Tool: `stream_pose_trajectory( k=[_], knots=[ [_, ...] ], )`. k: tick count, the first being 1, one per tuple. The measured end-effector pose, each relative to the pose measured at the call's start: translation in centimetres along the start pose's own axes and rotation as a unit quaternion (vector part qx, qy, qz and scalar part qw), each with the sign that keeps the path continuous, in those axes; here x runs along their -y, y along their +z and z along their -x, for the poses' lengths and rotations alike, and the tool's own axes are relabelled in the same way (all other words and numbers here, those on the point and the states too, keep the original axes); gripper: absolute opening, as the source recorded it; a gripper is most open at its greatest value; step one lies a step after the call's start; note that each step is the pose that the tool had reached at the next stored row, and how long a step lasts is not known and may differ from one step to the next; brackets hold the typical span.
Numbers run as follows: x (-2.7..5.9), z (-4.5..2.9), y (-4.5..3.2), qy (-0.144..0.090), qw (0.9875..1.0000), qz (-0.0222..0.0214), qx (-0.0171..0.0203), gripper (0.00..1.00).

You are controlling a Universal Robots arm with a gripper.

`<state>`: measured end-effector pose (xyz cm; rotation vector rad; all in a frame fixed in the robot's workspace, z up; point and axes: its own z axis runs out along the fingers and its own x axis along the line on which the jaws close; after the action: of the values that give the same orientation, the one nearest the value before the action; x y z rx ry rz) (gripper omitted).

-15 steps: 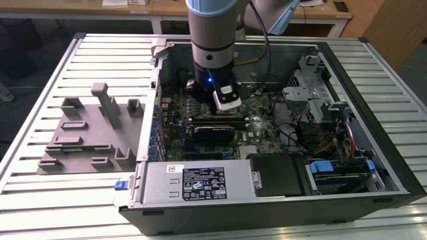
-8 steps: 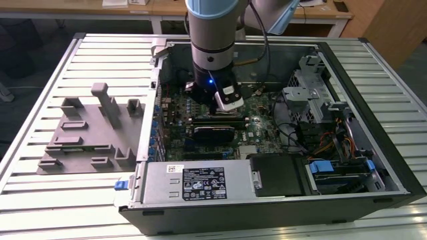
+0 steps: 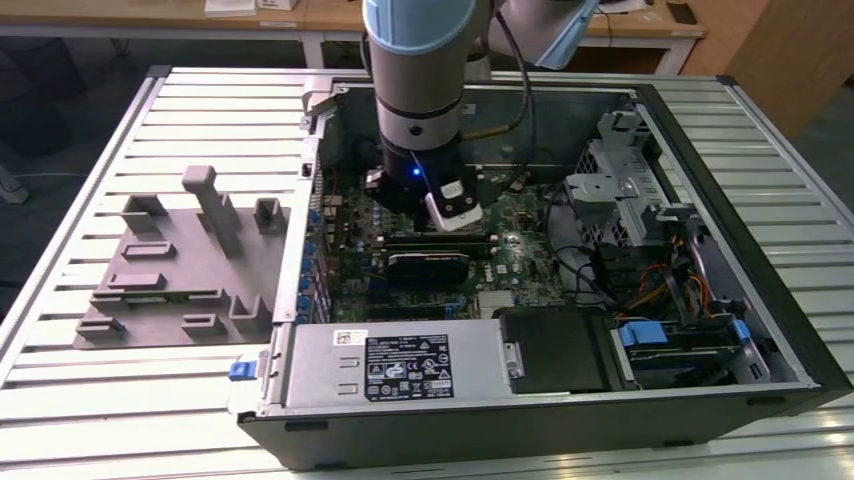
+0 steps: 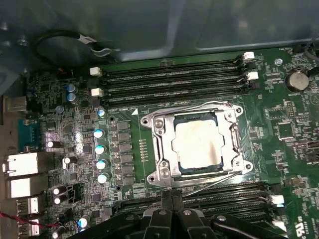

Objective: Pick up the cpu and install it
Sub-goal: 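Install the second cpu locking lever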

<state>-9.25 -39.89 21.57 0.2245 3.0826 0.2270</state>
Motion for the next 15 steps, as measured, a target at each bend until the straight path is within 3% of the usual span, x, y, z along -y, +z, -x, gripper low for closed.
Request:
stream_pose_trajectory(
  k=[5, 12, 15],
  knots=[
    [0.47, -0.06, 0.24, -0.002, 0.9999, 0.0163, -0.0027, 0.11],
    [1.18, -0.18, 0.48, -0.002, 0.9996, 0.0267, -0.0043, 0.11],
    [1.41, -0.26, 0.58, -0.002, 0.9994, 0.0350, -0.0055, 0.11]
  ],
)
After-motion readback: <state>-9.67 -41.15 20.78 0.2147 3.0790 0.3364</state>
